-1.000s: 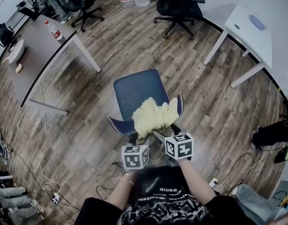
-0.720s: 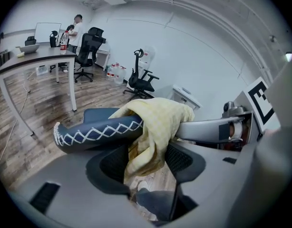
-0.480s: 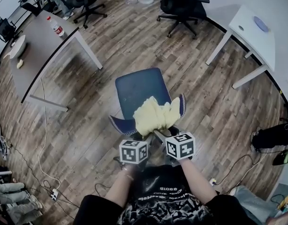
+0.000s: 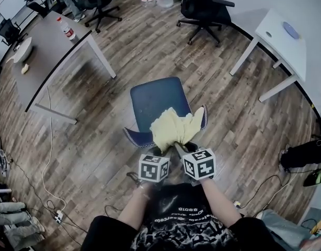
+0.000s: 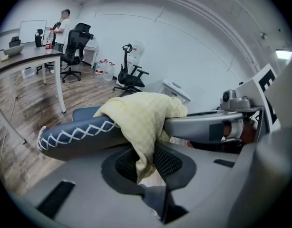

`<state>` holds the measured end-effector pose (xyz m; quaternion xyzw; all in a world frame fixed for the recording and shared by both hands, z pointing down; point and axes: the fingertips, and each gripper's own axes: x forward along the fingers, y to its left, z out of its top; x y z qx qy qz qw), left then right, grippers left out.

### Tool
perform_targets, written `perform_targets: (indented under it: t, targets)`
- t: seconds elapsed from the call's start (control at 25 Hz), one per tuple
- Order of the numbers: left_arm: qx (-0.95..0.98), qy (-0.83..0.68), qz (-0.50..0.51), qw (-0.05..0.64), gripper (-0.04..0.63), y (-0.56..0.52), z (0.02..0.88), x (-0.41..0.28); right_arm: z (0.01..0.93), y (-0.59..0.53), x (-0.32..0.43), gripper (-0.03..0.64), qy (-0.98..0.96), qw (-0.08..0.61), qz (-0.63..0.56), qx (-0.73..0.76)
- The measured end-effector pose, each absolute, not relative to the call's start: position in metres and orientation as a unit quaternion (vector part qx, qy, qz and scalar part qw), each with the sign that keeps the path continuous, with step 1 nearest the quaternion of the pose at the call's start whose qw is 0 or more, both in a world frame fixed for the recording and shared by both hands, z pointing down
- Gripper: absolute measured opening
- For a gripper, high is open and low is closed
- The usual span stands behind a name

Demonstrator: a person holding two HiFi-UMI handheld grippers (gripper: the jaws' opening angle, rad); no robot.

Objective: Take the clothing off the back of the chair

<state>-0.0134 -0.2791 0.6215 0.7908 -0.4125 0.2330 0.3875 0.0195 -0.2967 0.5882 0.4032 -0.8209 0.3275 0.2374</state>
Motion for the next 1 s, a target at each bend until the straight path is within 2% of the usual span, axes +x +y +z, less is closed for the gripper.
perform_targets:
  t: [0.28,0.44,1.0]
  targets:
    - [0.812,-0.397,0.232,0.359,0.060,-0.271,0.611,-0.018,0.578,-0.291,0.015,0.078,-0.823,0.230,0.299,0.425]
    - [0.827,-0.363,0.221,0.367,0.060,-0.259,0.609,-0.009,0.575,-0.278,0.026,0.076,-0.816,0.232,0.291,0.442]
    - [0.881,-0.278,0.203,0.326,0.060,-0.219,0.582,-0.035,0.547,-0.235,-0.001,0.072,-0.808,0.175,0.254,0.503]
